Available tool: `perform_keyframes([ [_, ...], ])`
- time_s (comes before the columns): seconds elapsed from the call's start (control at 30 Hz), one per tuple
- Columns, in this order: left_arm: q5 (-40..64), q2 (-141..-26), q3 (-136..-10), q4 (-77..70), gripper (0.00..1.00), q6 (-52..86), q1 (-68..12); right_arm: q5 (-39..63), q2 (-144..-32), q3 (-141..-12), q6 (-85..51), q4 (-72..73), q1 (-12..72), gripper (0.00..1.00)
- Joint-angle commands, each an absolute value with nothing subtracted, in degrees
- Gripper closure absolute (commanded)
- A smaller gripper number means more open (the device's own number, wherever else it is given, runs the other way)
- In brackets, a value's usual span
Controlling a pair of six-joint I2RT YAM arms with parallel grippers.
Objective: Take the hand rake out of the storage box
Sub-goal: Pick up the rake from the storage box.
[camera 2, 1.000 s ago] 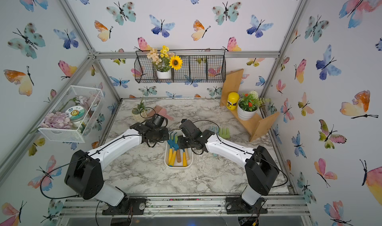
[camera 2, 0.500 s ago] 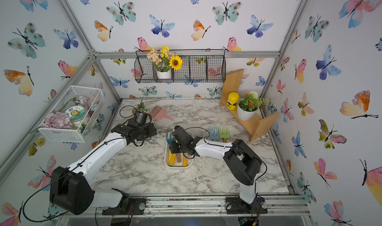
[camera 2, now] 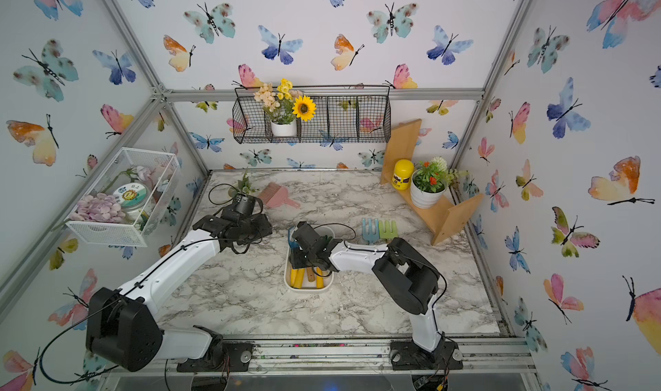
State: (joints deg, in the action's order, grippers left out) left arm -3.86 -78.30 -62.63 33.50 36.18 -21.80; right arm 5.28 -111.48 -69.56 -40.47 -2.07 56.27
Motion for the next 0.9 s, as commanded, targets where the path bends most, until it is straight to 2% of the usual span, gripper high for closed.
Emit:
perform_keyframes([
  [0.0,-2.6,-78.1,-62.1,34.2,0.43,35.5,-21.8,6.1,-114.0,-70.9,-40.4,-3.4,56.8,0.58],
  [0.23,-2.5,-78.1,-62.1,34.1,0.43,35.5,-21.8,7.9,-114.1,-69.6,-39.8,-1.0,56.9,0.6],
  [0.5,-2.7,-77.8,-61.8,34.3,0.43,35.6,-21.8,10.7,-113.0,-65.2,-39.0,5.4,56.8,0.72],
  [0.63,-2.4,-77.8,-61.6,34.3,0.43,35.8,-21.8,10.3,-112.3,-65.1,-38.9,5.4,56.8,0.78],
  [0.87,-2.7,-77.6,-62.0,34.3,0.43,35.9,-21.8,6.9,-107.8,-67.2,-37.9,0.8,56.8,0.8],
])
